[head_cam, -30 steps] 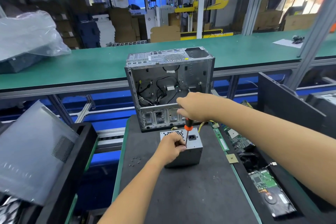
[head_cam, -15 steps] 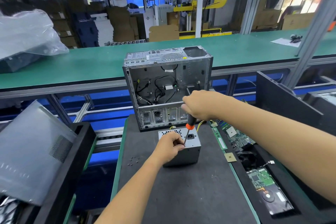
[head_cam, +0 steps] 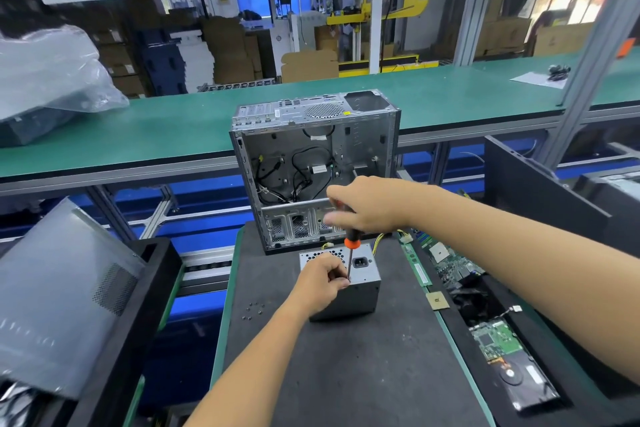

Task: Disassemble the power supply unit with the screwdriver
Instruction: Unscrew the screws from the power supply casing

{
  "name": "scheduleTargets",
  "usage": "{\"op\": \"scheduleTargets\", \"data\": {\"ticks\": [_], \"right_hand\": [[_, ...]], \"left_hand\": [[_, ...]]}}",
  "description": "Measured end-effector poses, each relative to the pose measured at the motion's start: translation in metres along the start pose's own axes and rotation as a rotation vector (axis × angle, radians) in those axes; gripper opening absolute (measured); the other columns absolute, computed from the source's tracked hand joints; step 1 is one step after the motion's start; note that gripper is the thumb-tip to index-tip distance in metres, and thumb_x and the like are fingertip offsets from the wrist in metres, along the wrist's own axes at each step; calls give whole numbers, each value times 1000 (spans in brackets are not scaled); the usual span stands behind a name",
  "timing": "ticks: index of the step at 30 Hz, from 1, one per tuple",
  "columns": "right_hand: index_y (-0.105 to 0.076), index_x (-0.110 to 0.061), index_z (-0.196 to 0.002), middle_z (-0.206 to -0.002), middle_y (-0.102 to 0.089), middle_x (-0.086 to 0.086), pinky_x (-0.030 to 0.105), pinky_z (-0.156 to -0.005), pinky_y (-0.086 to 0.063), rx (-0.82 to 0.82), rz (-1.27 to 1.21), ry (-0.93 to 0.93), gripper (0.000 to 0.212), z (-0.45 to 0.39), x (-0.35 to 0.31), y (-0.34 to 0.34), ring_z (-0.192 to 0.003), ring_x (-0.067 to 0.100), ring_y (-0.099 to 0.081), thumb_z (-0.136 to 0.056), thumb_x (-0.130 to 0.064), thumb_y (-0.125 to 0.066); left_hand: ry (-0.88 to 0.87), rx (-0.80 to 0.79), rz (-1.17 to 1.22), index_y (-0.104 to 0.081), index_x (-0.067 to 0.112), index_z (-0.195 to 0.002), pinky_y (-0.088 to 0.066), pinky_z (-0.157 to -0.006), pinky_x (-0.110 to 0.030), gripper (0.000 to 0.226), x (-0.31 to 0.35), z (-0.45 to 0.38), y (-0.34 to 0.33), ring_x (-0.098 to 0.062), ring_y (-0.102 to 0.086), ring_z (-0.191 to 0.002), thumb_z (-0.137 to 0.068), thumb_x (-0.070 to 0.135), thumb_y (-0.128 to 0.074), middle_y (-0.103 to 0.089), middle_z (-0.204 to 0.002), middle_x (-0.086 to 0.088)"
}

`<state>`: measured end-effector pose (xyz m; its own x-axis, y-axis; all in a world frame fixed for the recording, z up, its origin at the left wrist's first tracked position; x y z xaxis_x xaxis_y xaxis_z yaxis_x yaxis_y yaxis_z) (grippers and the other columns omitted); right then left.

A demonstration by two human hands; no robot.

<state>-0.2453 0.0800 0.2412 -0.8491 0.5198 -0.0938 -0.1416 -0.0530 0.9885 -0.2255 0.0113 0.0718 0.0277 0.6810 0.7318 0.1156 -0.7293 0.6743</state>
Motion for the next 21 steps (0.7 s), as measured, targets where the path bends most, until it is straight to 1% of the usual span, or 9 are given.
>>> {"op": "scheduleTargets", "data": {"ticks": [3, 6, 9, 11, 13, 15, 17, 19, 21], "right_hand": [[-40, -18, -91, -75, -48, 2, 37, -59, -33, 47, 132, -47, 30, -5, 0, -2, -64, 18, -45, -102, -46, -36], [-43, -22, -101, -92, -61, 8, 41, -70, -45, -54, -87, 77, 10, -3, -10, -5, -81, 28, -55, -96, -21, -52], [-40, -26, -101, -99, -62, 2, 41, -74, -50, -148, -348, 140, 44, 4, -19, -4, -89, 24, -58, -76, 8, -51], [-41, -22, -98, -89, -61, -3, 33, -63, -48, -103, -367, 118, 40, 5, -16, -3, -75, 15, -54, -72, 6, -52], [-42, -21, -98, -75, -58, -2, 30, -54, -38, -52, -249, 78, 29, 3, -10, -3, -64, 13, -48, -78, -9, -59], [-42, -20, -93, -71, -52, -1, 33, -55, -34, 8, -106, 5, 23, 1, -1, 0, -67, 20, -50, -90, -38, -55], [-42, -20, -86, -74, -48, -1, 36, -61, -36, 21, 5, -79, 37, -1, 9, 2, -75, 25, -51, -97, -55, -39], [-43, -18, -89, -75, -47, -2, 34, -60, -35, 17, 15, -46, 30, -3, 9, 1, -74, 23, -50, -99, -47, -42], [-45, -19, -93, -73, -50, -8, 24, -55, -32, 14, -75, 67, 16, 0, 1, 3, -66, 9, -48, -95, -30, -55]], "left_hand": [[-1, -6, -9, -58, 21, -70, -35, -62, -9, 21, 0, 1, 0, -1, -46, -65, -81, 6, -68, -55, -79, 10], [-4, -2, -2, -58, 20, -70, -35, -62, -9, 20, 1, 1, 0, -2, -46, -65, -81, 6, -68, -54, -78, 9], [-12, 8, 9, -57, 19, -70, -34, -61, -9, 22, 2, 1, 0, -3, -45, -64, -81, 4, -69, -54, -79, 6], [-16, 9, 3, -58, 18, -70, -34, -61, -9, 21, 3, 2, 0, -3, -45, -64, -80, 4, -69, -54, -79, 6], [-12, 6, -2, -58, 18, -71, -34, -61, -9, 20, 3, 2, 0, -3, -45, -65, -80, 4, -69, -54, -78, 7], [-3, 2, -7, -59, 19, -71, -34, -61, -9, 19, 2, 1, -1, -3, -46, -65, -81, 5, -68, -54, -78, 9], [6, -1, -11, -59, 20, -71, -34, -62, -11, 20, 0, 1, -1, -2, -46, -66, -82, 7, -68, -54, -79, 11], [14, -4, -13, -58, 21, -71, -33, -62, -10, 20, -1, 1, -1, -2, -46, -66, -82, 7, -68, -53, -79, 12], [8, -5, -13, -57, 21, -71, -33, -61, -9, 21, -1, 0, -1, -2, -45, -66, -82, 7, -68, -52, -78, 11]]}}
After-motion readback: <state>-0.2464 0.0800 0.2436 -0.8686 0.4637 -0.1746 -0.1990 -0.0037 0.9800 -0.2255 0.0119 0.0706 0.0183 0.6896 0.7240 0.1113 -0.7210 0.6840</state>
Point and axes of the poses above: each hand's wrist, its own z-axis away from the middle knuckle, its own y-axis out of the back of the hand, x = y × z, the point moved 9 cm from there along -z, towards the middle knuckle
